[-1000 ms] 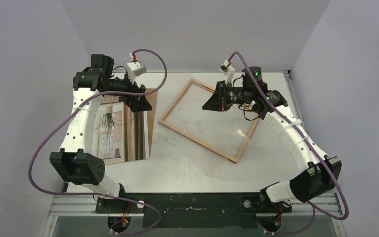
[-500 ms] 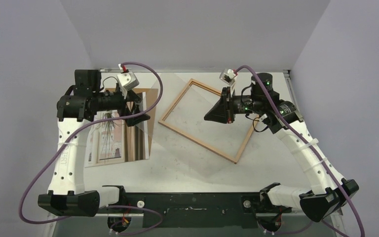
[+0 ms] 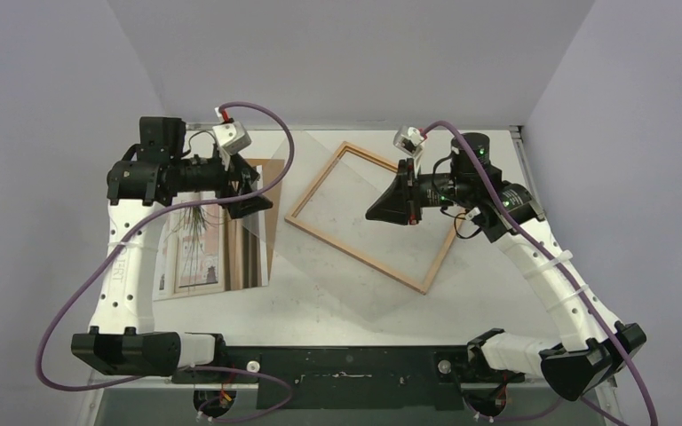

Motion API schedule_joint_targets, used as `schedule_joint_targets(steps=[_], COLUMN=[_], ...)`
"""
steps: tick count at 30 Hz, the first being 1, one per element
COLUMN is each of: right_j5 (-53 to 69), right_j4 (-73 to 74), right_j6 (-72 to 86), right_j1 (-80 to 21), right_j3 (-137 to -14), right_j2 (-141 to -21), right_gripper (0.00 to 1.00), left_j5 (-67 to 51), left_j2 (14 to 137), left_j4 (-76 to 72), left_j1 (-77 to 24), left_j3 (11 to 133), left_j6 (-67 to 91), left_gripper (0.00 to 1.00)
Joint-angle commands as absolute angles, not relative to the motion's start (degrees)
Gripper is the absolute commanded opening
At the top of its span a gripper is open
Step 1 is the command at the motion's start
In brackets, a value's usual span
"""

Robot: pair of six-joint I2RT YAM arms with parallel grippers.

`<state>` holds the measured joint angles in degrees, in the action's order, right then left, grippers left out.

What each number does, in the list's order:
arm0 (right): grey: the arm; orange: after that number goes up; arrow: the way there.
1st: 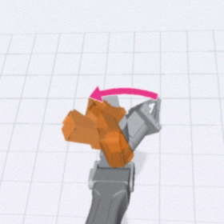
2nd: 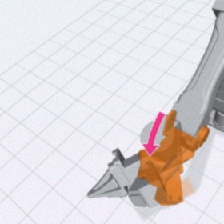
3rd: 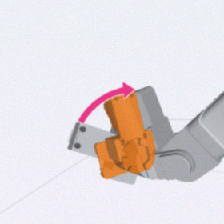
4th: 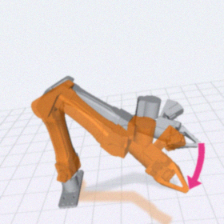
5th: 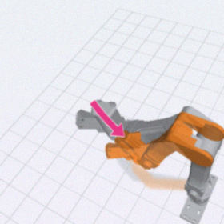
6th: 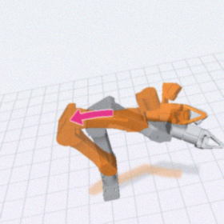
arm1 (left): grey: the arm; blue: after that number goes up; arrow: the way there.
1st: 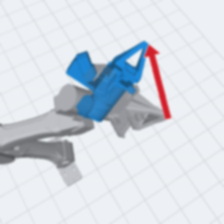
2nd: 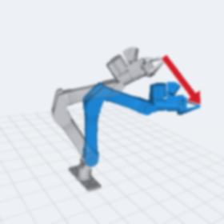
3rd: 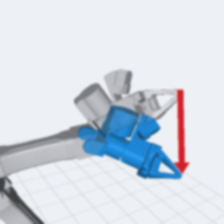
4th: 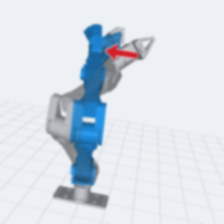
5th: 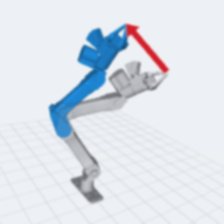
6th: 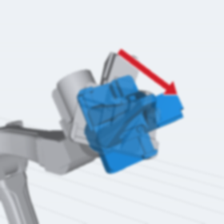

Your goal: Put the photo into the frame

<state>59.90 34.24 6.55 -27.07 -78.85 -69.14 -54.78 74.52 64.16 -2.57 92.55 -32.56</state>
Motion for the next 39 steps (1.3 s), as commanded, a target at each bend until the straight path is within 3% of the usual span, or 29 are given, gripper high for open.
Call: schedule_joint_targets(steps=[1, 12, 14, 18, 20, 23, 26, 29, 33, 36, 39], right_j5=[62.0, 60.3, 59.3, 57.7, 57.8, 57.7, 53.6, 47.3, 42.0, 40.5, 38.2], right_j4=[28.3, 21.8, 21.6, 18.6, 17.0, 13.9, 13.4, 12.2, 5.7, -1.4, -3.3], right_j6=[6.7, 9.5, 9.9, 12.8, 14.0, 16.2, 17.0, 19.4, 28.5, 34.7, 36.1], right_j1=[-27.4, -27.3, -27.3, -27.3, -27.3, -27.4, -27.1, -24.4, -15.2, -9.1, -7.2], right_j3=[-79.7, -79.7, -79.9, -79.0, -78.4, -77.2, -75.9, -72.7, -63.1, -53.9, -48.4], right_j2=[-68.8, -72.5, -73.5, -74.1, -74.3, -74.6, -74.6, -74.8, -73.6, -71.1, -68.6], right_gripper=[0.06, 0.08, 0.08, 0.07, 0.08, 0.16, 0.61, 0.87, 0.99, 0.90, 0.90], left_j5=[-60.6, -60.3, -60.1, -60.0, -59.8, -59.6, -58.6, -57.5, -55.8, -54.4, -53.0], left_j2=[76.8, 77.3, 76.8, 75.7, 74.8, 73.4, 71.7, 71.2, 71.0, 70.7, 70.1], left_j4=[69.3, 74.9, 74.5, 71.6, 69.3, 65.9, 62.2, 60.4, 58.8, 57.4, 56.3], left_j1=[-3.1, -3.6, -3.6, -3.6, -3.7, -3.8, -3.9, -3.9, -3.9, -4.0, -4.0], left_j3=[98.5, 100.8, 100.4, 98.8, 97.4, 95.7, 93.9, 92.5, 90.3, 89.0, 88.0], left_j6=[-36.0, -39.6, -39.4, -36.7, -34.8, -32.6, -30.5, -29.3, -28.7, -27.9, -27.5], left_gripper=[0.73, 0.43, 0.33, 0.03, 0.00, 0.00, 0.00, 0.00, 0.00, 0.00, 0.00])
